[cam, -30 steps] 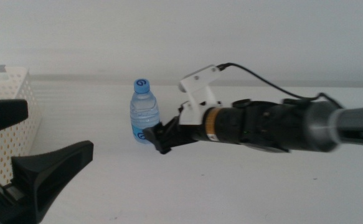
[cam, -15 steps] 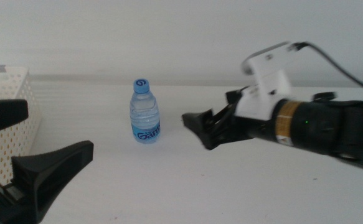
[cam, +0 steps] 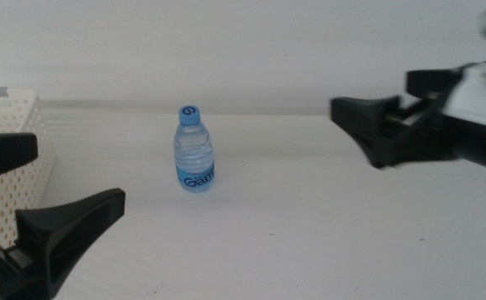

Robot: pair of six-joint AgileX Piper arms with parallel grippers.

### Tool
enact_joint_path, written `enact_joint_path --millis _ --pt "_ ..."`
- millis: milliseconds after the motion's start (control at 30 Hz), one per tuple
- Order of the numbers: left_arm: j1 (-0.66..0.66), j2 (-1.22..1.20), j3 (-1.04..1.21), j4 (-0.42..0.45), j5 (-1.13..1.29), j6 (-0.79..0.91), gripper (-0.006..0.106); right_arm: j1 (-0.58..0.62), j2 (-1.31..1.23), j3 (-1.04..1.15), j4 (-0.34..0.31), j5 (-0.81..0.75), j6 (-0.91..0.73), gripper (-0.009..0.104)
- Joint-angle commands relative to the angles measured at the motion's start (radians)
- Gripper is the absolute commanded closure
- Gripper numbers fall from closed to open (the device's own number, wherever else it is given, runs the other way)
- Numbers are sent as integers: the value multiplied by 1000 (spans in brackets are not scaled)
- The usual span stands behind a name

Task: Use arms to grab the bottles and put them into the dustbin to the left of the table.

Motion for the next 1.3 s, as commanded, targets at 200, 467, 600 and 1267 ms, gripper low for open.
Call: enact_joint_path --millis 200,467,600,1267 --pt "-10 -3 4 1 -13 -10 7 3 -279 3 643 391 -765 2" --pt "-10 -3 4 1 -13 -10 7 3 -570 5 702 650 -849 2" --pt "-10 -3 4 1 -13 -7 7 3 -710 47 686 648 -849 2" --pt "-10 -3 4 1 -13 -9 7 3 -975 306 642 510 -706 2"
